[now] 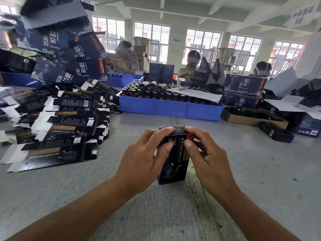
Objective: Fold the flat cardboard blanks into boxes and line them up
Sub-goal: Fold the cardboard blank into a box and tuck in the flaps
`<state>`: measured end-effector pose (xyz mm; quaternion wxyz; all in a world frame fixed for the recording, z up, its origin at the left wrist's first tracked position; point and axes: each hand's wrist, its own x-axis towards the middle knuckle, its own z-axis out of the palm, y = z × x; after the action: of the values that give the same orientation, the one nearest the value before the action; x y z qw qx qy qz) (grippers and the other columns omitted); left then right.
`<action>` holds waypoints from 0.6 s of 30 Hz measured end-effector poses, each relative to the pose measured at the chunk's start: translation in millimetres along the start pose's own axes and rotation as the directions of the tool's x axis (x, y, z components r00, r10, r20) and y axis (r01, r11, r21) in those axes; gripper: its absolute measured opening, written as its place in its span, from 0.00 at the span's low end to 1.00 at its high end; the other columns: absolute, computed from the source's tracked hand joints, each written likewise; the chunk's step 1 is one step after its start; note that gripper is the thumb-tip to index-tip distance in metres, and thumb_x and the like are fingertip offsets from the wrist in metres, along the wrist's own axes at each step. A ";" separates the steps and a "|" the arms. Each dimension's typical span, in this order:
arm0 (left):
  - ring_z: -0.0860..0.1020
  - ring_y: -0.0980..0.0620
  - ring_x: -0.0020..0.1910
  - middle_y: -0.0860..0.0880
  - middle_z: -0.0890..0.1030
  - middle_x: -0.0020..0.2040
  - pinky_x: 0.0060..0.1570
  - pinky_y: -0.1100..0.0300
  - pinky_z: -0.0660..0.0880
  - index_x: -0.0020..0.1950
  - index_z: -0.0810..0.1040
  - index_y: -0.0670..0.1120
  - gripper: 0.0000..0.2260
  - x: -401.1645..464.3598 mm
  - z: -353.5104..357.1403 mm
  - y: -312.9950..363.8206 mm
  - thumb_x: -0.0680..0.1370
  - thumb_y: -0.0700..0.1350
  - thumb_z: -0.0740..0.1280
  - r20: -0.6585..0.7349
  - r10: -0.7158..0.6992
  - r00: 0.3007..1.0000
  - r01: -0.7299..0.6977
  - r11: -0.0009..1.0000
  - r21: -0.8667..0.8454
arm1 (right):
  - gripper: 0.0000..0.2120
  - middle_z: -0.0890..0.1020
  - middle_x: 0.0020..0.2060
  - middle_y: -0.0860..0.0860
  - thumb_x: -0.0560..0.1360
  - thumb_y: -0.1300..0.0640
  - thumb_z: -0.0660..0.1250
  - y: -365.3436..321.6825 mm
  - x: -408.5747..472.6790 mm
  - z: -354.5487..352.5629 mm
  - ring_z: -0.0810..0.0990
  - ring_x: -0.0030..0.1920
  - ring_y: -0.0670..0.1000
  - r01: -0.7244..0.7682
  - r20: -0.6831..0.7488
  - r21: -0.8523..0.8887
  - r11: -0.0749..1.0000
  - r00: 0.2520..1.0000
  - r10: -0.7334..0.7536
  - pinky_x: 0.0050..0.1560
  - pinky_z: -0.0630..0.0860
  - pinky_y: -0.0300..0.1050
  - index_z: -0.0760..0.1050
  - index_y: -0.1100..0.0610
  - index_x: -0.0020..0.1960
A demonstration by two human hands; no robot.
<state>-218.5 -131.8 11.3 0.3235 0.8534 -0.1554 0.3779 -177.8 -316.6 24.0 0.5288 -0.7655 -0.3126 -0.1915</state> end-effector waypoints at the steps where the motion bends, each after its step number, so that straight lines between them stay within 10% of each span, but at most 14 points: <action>1: 0.82 0.49 0.48 0.49 0.77 0.61 0.40 0.50 0.83 0.76 0.64 0.58 0.22 -3.2 2.5 -1.2 0.82 0.60 0.54 0.037 -0.019 0.999 0.019 1.000 -0.005 | 0.19 0.77 0.60 0.32 0.80 0.46 0.62 2.0 -2.0 1.6 0.76 0.60 0.31 -0.020 0.027 -0.013 1.000 0.999 0.021 0.50 0.74 0.25 0.68 0.36 0.70; 6: 0.83 0.56 0.48 0.54 0.79 0.60 0.43 0.56 0.83 0.75 0.58 0.68 0.23 -3.1 5.3 -10.0 0.80 0.62 0.58 0.006 -0.157 0.988 0.157 0.979 -0.129 | 0.39 0.68 0.64 0.30 0.78 0.45 0.68 13.1 -7.3 13.7 0.73 0.52 0.27 -0.198 0.143 -0.112 0.974 0.967 0.213 0.59 0.71 0.33 0.42 0.23 0.72; 9: 0.84 0.54 0.45 0.52 0.83 0.54 0.37 0.58 0.82 0.69 0.66 0.69 0.20 3.3 1.3 -21.2 0.79 0.56 0.64 -0.040 -0.365 0.930 0.325 0.868 -0.377 | 0.38 0.67 0.63 0.25 0.72 0.36 0.72 8.8 -11.1 21.1 0.73 0.58 0.33 -0.111 0.259 -0.252 0.961 0.949 0.177 0.62 0.72 0.37 0.47 0.20 0.67; 13: 0.86 0.50 0.42 0.47 0.86 0.47 0.33 0.59 0.81 0.63 0.69 0.75 0.19 6.8 -0.9 -30.8 0.79 0.53 0.66 0.034 -0.486 0.873 0.429 0.734 -0.528 | 0.36 0.66 0.72 0.45 0.71 0.34 0.67 14.2 -16.6 32.7 0.75 0.63 0.51 0.037 0.315 -0.510 0.860 0.938 0.146 0.64 0.76 0.51 0.53 0.36 0.73; 18: 0.85 0.56 0.47 0.60 0.84 0.53 0.49 0.48 0.80 0.64 0.59 0.84 0.25 -5.7 9.7 -34.5 0.74 0.63 0.66 0.174 -0.395 0.902 0.431 0.842 -0.325 | 0.30 0.71 0.66 0.47 0.70 0.42 0.65 31.4 3.8 7.7 0.75 0.59 0.51 -0.152 0.092 -0.495 0.855 0.970 0.225 0.58 0.77 0.49 0.62 0.42 0.70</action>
<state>-199.5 -112.6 -12.9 0.5382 0.8116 -0.0497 0.2217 -153.9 -316.1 1.9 0.3119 -0.9123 -0.2159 -0.1542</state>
